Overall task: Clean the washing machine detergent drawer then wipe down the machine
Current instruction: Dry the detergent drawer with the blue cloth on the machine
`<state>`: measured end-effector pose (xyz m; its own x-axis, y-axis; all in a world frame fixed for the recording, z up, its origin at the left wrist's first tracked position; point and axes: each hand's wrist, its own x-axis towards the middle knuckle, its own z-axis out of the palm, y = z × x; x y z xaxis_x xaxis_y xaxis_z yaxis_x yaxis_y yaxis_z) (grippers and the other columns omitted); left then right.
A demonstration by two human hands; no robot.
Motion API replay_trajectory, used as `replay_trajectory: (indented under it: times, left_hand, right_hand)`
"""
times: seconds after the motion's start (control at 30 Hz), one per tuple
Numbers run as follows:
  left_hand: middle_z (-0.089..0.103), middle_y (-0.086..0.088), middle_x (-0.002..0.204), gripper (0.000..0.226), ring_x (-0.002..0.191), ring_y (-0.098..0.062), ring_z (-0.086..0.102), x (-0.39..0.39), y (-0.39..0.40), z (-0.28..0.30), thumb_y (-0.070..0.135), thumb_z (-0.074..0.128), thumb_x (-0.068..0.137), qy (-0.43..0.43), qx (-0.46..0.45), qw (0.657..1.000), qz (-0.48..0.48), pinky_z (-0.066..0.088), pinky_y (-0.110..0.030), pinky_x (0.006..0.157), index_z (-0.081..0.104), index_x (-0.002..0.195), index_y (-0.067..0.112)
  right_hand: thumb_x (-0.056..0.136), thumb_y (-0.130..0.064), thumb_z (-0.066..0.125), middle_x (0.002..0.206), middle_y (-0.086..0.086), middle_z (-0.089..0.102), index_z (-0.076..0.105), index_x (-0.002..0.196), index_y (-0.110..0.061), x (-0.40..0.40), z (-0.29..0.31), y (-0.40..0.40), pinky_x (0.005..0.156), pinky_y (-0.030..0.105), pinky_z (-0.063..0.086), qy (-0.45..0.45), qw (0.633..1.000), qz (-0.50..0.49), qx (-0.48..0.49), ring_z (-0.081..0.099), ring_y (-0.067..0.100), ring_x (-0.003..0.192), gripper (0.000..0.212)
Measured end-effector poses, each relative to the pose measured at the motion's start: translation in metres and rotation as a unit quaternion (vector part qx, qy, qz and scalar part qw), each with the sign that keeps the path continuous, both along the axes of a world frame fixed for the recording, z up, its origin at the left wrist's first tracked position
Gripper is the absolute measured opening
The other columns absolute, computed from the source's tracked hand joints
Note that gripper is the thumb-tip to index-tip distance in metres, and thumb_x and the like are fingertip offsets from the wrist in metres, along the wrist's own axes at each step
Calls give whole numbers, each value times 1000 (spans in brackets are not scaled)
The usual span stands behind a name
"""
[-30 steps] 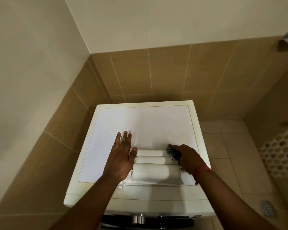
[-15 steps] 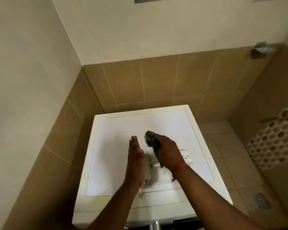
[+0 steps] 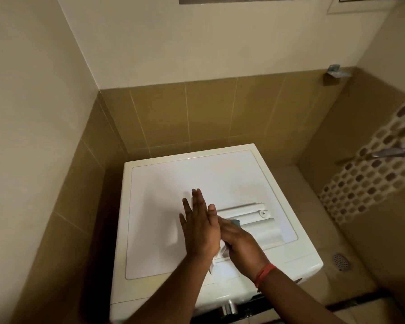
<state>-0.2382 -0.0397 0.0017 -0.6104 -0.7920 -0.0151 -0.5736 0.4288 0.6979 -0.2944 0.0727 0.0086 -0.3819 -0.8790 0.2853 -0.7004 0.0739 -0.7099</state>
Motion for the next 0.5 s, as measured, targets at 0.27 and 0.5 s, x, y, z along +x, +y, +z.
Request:
replay_trajectory:
  times: [0.27, 0.5]
  left_hand:
    - [-7, 10, 164, 75, 151, -16, -11, 1, -2, -5, 63, -7, 88, -9, 9, 1000, -19, 0, -44, 122, -6, 156, 29]
    - [-11, 9, 163, 67, 151, -18, -9, -1, -1, -1, 56, 4, 92, -28, 20, 999, -29, 4, -44, 123, -13, 151, 32]
  right_hand:
    - [89, 4, 44, 125, 1, 66, 75, 99, -12, -8, -17, 37, 108, 24, 40, 89, 993, 72, 36, 44, 7, 136, 37]
    - [92, -1, 47, 114, 6, 70, 75, 106, -10, -38, 11, 76, 91, 23, 51, -118, 991, -14, 54, 65, 11, 103, 32]
